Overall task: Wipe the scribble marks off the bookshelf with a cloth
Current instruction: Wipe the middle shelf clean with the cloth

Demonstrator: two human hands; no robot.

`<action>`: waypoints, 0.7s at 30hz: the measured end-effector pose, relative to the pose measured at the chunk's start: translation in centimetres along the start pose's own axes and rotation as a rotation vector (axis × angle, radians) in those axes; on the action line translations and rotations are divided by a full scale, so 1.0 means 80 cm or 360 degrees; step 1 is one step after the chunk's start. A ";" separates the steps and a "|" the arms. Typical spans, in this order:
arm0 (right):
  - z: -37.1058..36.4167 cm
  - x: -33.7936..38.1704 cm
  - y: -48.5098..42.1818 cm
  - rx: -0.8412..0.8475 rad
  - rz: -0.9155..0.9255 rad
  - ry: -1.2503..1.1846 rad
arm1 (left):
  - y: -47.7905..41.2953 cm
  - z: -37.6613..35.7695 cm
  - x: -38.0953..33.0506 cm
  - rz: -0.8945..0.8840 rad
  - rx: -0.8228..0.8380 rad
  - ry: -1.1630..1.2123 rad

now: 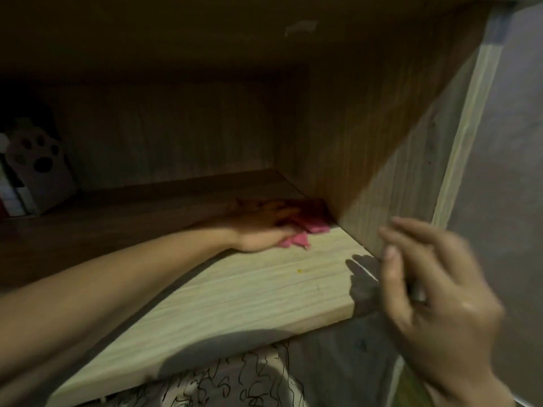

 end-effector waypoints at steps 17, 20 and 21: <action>-0.027 -0.036 -0.042 -0.0140 -0.0438 -0.0213 | 0.003 0.013 -0.085 0.0263 0.0201 0.0089; -0.027 -0.036 -0.038 -0.0184 -0.0446 -0.0261 | 0.070 0.011 -0.102 0.0050 0.0156 -0.0003; -0.030 -0.037 -0.036 -0.0202 -0.0444 -0.0289 | 0.078 0.013 -0.087 0.0118 0.0214 0.0026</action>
Point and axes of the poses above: each hand's wrist, its own y-axis away from the middle knuckle, its own z-axis out of the back of the hand, x = y × z, the point moved 3 cm from there along -y, towards the middle knuckle, and after that the axes turned 2 degrees about -z, right-handed, at the moved point
